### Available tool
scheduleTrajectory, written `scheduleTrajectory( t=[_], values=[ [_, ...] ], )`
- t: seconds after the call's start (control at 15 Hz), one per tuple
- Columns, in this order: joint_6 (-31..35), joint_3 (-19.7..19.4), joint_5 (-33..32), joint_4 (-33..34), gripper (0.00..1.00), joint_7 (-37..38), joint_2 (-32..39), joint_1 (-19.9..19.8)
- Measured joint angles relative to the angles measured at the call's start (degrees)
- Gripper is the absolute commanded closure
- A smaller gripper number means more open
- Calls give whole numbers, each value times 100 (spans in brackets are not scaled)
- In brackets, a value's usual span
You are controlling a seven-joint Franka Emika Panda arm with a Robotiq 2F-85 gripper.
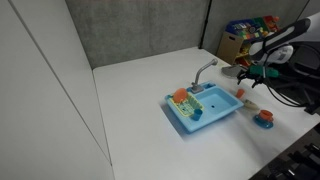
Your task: Remove the orange cup from the sink and put it on the table
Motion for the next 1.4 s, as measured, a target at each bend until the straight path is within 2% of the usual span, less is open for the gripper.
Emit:
scheduleTrajectory(
  t=[0.4,0.8,1.13,1.4],
  values=[
    [-262,-187,-658,-297,0,0,-464,474],
    [111,-314,-1301,-1221,0,0,-1129,994],
    [410,-381,-1790,-2179,0,-116,-1777,1128],
    [372,-335,-1883,-2705,0,-605,-2338,1146]
  ],
)
